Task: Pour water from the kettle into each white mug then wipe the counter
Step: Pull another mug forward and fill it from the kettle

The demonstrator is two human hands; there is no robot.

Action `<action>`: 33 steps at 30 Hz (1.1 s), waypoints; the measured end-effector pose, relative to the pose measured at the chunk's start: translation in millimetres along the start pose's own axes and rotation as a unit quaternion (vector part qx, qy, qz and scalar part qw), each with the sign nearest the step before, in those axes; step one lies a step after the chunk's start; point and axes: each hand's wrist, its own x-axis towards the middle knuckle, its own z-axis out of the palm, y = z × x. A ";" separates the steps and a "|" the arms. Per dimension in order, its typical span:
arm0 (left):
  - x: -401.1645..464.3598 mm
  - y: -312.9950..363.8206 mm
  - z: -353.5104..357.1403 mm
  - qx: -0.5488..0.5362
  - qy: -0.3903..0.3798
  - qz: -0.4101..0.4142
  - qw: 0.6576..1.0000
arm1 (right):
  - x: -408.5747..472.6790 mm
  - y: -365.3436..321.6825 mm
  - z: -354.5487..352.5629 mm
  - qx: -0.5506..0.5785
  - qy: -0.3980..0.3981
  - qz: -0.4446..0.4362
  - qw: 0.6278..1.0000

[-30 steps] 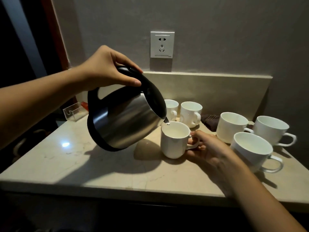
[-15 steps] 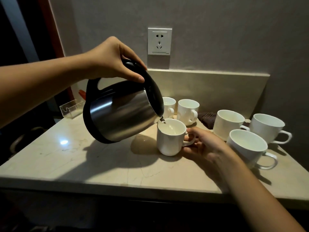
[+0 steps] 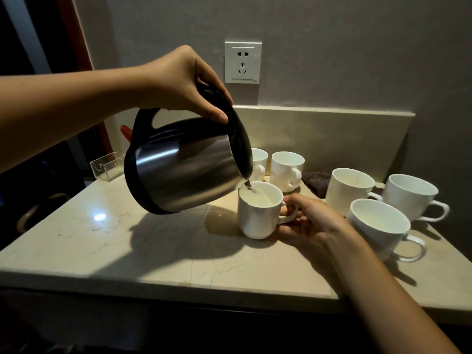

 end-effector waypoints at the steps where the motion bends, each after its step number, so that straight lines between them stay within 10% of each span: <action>1: -0.5 0.8 -0.8 0.006 -0.001 -0.003 1.000 | 0.6 0.9 -0.7 0.003 0.000 0.002 1.000; 33: -4.7 11.7 -5.2 0.017 -0.007 -0.005 1.000 | -4.3 0.9 4.7 0.000 0.006 -0.031 0.999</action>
